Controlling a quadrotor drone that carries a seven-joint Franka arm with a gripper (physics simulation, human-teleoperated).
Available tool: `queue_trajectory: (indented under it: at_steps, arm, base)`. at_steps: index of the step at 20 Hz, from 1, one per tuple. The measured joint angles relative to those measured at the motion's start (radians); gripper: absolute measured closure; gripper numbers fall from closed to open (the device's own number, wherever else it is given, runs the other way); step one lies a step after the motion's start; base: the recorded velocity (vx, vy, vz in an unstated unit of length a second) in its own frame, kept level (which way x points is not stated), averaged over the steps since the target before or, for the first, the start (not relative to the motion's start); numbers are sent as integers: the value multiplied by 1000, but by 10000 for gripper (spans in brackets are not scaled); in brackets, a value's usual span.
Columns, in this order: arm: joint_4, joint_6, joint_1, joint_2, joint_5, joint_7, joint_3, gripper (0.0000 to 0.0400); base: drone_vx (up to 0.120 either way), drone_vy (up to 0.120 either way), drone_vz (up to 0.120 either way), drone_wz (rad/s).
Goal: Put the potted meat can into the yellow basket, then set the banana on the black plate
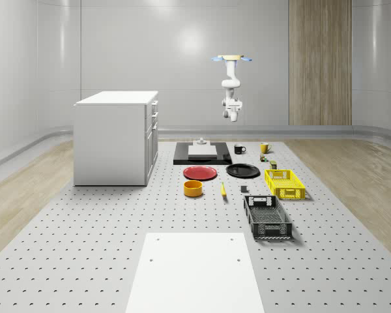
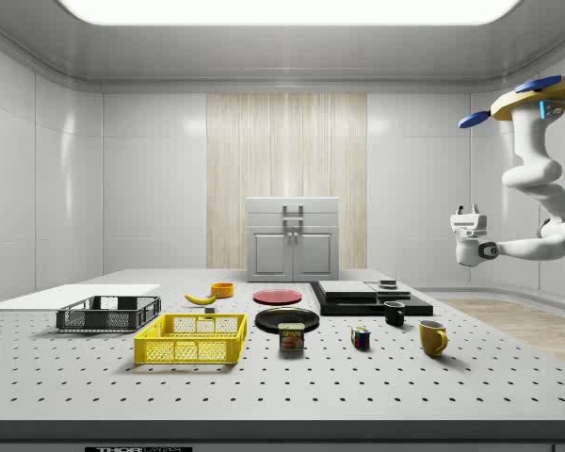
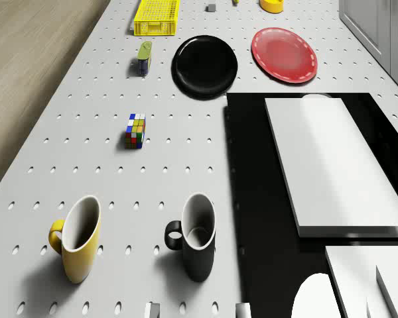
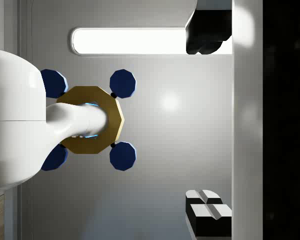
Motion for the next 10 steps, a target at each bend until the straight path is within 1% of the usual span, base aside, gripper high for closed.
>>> queue_trajectory:
  at_steps: [2, 5, 10]
  arm:
    - [42, -37, -1, 3, 0, -1, 1, 0]
    - [106, -84, -2, 19, 1, -1, 1, 0]
    - [206, -145, -4, 53, 2, -2, 2, 0]
  base:
    - [0, 0, 0, 0]
    - [0, 0, 0, 0]
    - [0, 120, 0, 0]
